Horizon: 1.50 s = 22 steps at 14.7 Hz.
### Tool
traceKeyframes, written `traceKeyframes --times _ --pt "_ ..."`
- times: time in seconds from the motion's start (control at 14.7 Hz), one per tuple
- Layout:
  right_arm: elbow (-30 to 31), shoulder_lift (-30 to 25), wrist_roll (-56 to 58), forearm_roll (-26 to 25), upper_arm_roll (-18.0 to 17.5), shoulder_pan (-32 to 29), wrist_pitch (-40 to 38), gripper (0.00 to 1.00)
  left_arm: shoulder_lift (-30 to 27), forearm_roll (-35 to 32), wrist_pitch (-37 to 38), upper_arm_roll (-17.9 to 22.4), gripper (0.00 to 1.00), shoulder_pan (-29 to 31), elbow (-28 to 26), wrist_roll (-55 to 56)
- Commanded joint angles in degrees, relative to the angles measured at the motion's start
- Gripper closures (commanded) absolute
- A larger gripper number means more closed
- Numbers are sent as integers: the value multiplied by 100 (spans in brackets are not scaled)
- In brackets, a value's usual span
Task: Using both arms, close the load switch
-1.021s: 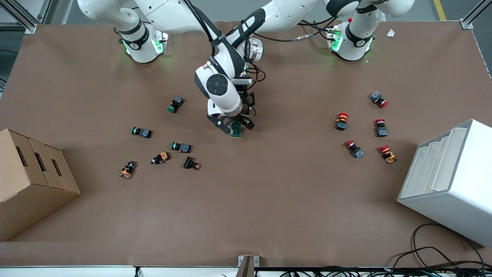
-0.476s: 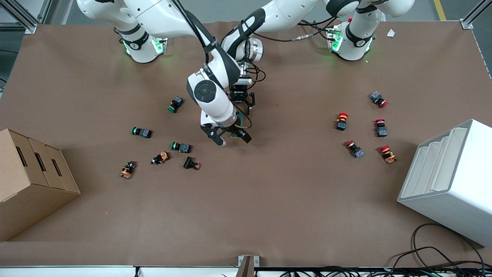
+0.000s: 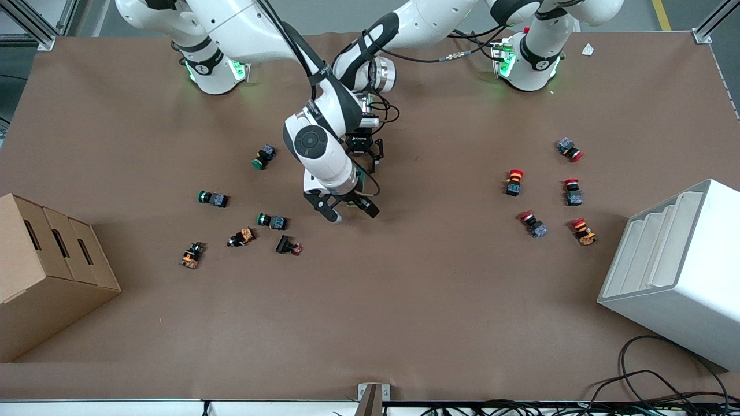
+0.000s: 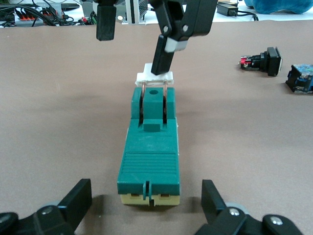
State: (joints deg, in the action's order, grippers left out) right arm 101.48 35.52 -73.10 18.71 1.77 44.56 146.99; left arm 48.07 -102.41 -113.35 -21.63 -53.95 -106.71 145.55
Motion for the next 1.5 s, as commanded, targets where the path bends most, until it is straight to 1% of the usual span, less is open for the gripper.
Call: traceKeyframes --times 0.0,0.2,0.34,0.54,0.61,0.68,0.88,1.02,1.16,1.23,1.43 --pt "-225 236 94 -60 -36 -27 85 0 317 -7 -91 -8 1 -63 19 105" --pt "-330 367 174 -69 -28 -36 93 0 317 -7 -56 -8 1 -63 10 114" --pt "-392 350 252 -60 -10 -79 76 0 317 -7 -56 -8 1 -63 10 114" --pt "-419 315 559 -51 -10 -281 -29 0 309 -7 -56 -8 1 -63 10 114" --pt "-419 280 761 -60 -1 -369 -212 0 309 -7 -56 -8 1 -63 10 105" --pt "-419 184 1102 -60 42 -457 -449 0 309 -7 -56 -8 1 -63 19 96" --pt "-401 -448 2428 -60 367 -887 -1704 0 265 1 -47 -17 1 -63 19 18" --pt "-383 -905 3465 -69 683 -1229 -2566 0 247 28 -56 -17 1 -46 28 -70" --pt "-383 -1248 4388 -86 973 -1502 -3182 0 151 89 -56 -26 1 -2 28 -315" --pt "-383 -1371 4775 -191 1105 -1634 -3446 0 81 185 -56 -43 1 16 36 -474" --pt "-392 -1802 5620 -866 1106 -2223 -4027 0 -25 659 -56 -61 1 42 212 -826"
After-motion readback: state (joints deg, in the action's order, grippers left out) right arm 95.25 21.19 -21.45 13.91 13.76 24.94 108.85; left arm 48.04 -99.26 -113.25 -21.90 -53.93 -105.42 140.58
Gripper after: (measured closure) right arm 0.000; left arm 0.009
